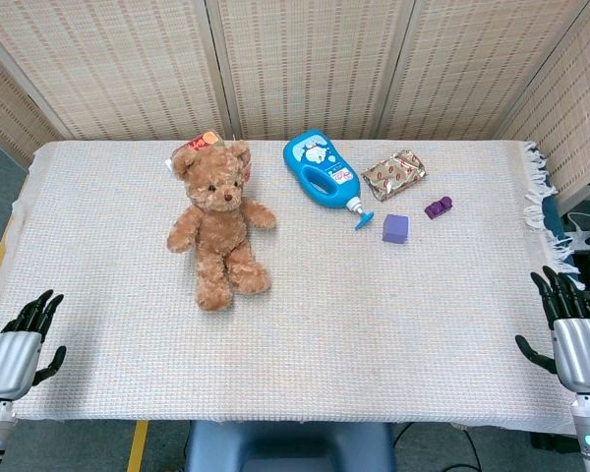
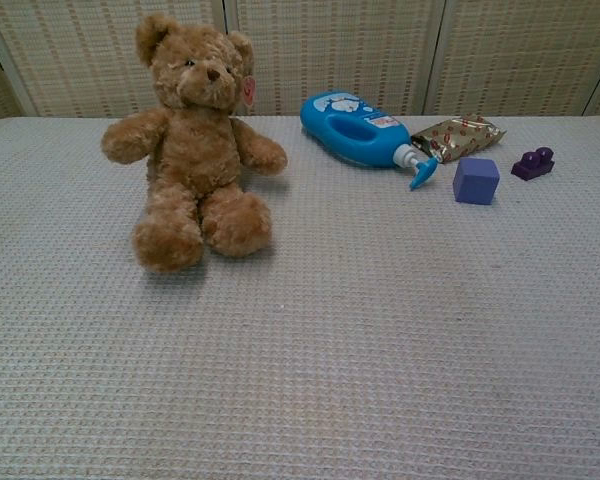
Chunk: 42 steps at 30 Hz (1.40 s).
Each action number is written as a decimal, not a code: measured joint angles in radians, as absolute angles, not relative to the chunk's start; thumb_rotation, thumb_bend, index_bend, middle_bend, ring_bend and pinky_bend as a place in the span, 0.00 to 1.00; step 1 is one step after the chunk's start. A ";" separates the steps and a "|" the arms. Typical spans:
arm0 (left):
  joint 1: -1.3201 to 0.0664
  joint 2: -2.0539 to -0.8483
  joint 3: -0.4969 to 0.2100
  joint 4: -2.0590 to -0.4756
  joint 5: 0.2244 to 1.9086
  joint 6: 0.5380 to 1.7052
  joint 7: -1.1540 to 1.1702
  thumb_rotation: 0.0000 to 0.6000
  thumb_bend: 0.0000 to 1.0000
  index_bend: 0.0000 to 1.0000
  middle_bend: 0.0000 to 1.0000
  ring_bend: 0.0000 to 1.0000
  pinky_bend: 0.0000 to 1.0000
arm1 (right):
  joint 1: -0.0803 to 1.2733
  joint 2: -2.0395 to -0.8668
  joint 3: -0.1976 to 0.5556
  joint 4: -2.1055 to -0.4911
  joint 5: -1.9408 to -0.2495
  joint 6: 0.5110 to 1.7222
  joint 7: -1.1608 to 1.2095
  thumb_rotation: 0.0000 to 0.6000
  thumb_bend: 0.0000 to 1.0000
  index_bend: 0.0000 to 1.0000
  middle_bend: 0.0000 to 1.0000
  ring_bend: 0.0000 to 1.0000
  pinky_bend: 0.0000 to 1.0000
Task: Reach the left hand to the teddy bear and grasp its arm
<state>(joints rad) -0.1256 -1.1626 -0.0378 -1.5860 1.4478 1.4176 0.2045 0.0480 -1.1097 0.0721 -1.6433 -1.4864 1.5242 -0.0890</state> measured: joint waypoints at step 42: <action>-0.480 -1.642 -0.314 -1.208 1.259 1.278 0.429 1.00 0.41 0.00 0.00 0.09 0.33 | 0.055 -1.065 0.036 -1.590 -1.620 1.556 0.125 1.00 0.10 0.00 0.00 0.00 0.15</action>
